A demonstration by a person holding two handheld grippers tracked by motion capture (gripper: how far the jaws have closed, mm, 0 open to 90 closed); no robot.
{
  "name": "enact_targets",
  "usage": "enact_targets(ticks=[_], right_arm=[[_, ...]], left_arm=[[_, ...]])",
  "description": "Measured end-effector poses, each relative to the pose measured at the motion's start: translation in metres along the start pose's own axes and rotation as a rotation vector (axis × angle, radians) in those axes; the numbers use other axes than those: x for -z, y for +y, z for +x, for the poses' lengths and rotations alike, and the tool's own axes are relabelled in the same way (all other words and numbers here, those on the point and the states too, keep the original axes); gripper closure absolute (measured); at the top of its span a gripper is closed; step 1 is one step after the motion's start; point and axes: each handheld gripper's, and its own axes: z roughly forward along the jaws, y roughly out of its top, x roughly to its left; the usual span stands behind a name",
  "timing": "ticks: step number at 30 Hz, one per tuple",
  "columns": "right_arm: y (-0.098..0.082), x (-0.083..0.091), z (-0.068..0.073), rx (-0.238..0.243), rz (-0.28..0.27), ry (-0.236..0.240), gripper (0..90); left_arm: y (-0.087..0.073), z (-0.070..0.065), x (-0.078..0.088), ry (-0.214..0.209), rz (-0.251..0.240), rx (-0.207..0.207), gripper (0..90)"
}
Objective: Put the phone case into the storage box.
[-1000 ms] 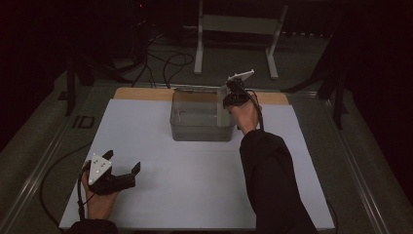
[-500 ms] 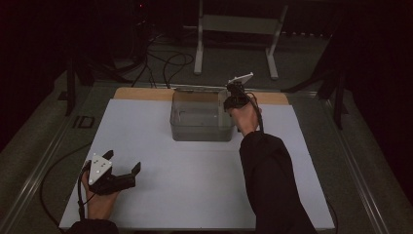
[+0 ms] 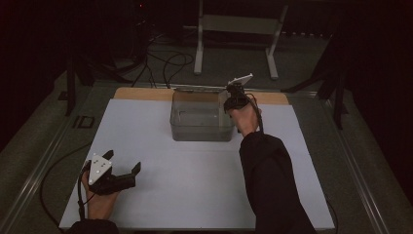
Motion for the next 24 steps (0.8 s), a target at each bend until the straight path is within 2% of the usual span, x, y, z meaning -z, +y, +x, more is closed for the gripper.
enact_targets(ticks=[11,24], right_arm=[[-0.0015,-0.0053,-0.0005,0.001,0.017,-0.009,81.2],[-0.0012,-0.0092,-0.0002,0.0,0.042,-0.041,81.2]], left_arm=[[0.0,0.0,-0.0001,0.0,0.0,0.0,0.1],[0.0002,0.0005,0.0001,-0.002,-0.004,0.009,0.1]])
